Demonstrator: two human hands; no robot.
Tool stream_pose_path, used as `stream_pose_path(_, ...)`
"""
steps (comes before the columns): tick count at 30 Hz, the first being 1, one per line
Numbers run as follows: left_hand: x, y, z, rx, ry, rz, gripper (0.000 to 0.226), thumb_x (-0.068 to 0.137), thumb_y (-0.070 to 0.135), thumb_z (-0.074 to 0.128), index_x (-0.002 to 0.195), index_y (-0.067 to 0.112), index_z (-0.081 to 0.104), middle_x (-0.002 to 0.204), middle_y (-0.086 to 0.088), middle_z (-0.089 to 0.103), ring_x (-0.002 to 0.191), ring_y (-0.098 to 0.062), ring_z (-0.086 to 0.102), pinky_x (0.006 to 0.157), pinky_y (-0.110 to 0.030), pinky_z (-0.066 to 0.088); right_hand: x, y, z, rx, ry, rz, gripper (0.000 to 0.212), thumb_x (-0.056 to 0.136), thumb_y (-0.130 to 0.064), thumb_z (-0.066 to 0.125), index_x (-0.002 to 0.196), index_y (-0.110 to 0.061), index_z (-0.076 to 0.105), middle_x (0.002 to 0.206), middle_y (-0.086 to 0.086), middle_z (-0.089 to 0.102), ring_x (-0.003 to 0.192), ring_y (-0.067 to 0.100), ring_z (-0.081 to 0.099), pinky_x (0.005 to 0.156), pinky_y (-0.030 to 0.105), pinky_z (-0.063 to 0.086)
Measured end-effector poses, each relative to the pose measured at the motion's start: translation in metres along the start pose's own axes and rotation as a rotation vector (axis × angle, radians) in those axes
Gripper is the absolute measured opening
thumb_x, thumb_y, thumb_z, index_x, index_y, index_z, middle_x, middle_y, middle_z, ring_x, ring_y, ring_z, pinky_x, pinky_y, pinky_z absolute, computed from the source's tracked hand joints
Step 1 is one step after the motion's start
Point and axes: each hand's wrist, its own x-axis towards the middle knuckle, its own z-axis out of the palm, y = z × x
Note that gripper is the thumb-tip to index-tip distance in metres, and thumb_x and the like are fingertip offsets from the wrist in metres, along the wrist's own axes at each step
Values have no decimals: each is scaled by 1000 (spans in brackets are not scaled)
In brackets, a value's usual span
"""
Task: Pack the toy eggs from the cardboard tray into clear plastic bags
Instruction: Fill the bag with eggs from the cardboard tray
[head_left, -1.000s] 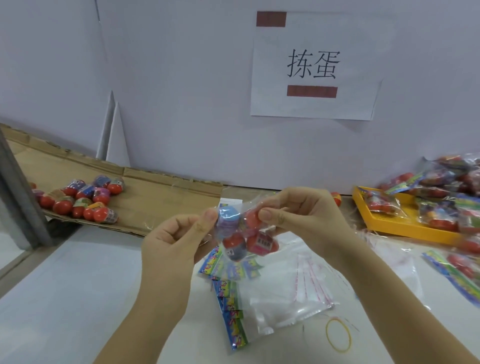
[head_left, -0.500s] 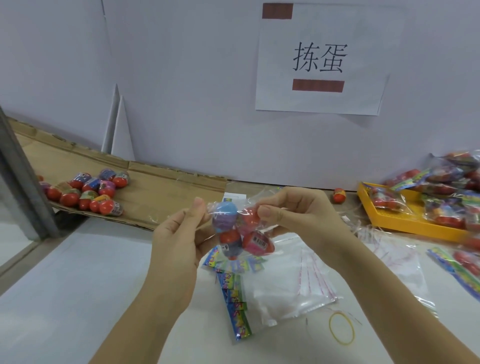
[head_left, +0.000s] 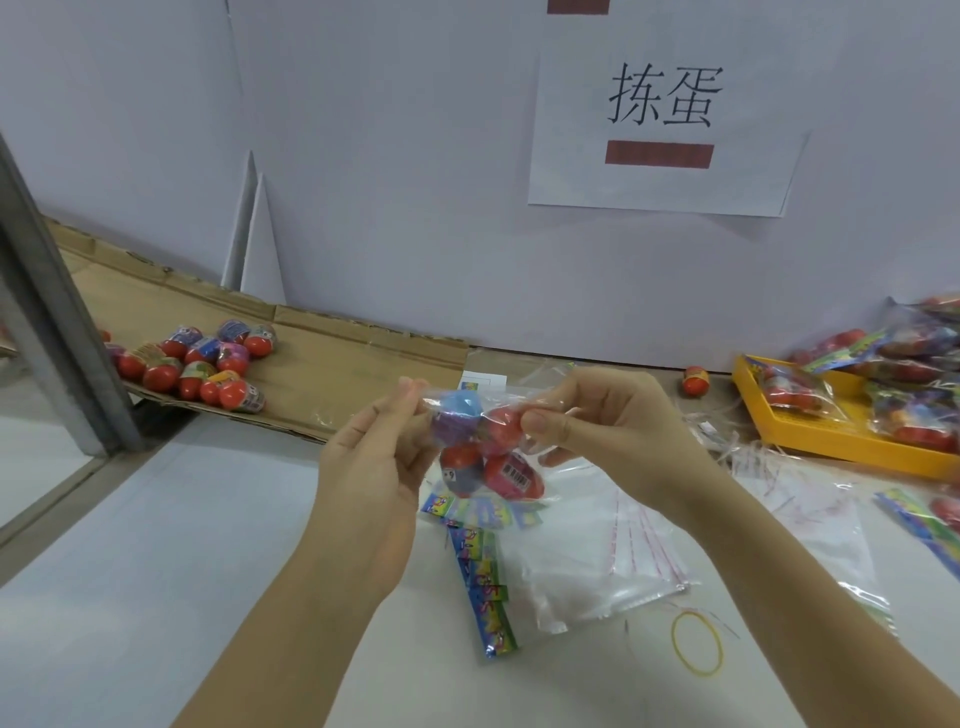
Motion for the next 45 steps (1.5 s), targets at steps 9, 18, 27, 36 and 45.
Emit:
stream_pose_path(9,1,1,-4,219,-164,-10,27,59,39,75,73,17,80,89,-9,77,79,-18,72,70,-24,58,1,1,-3,286,78,140,23,65,-19,73,82,-3,70,75,6,73,60,16,67,53,22,54)
stream_pose_path(18,5,-3,-7,288,-77,22,30,51,41,78,65,15,77,84,-15,76,76,-21,73,70,-25,59,2,1,-2,383,119,198,28,56,-31,77,77,-11,73,76,6,72,56,15,64,51,22,53)
stream_pose_path(27,8,-6,-12,527,138,-134,45,65,41,80,101,24,58,93,-6,70,68,-15,69,63,-27,55,0,-3,5,198,216,19,15,63,-28,75,74,-19,72,78,4,74,63,14,68,56,27,56)
stream_pose_path(36,5,15,-10,127,-89,-442,69,59,69,60,81,7,80,88,-21,74,67,-29,73,56,-34,59,-10,2,17,-677,-36,-672,18,90,-17,58,87,-10,75,124,1,58,107,17,62,83,36,52)
stream_pose_path(45,8,5,-11,144,-136,-160,20,69,25,68,76,11,80,87,-14,76,70,-20,73,66,-30,62,-9,9,32,108,256,-134,42,78,-28,77,115,-30,57,119,1,59,115,11,57,99,36,47)
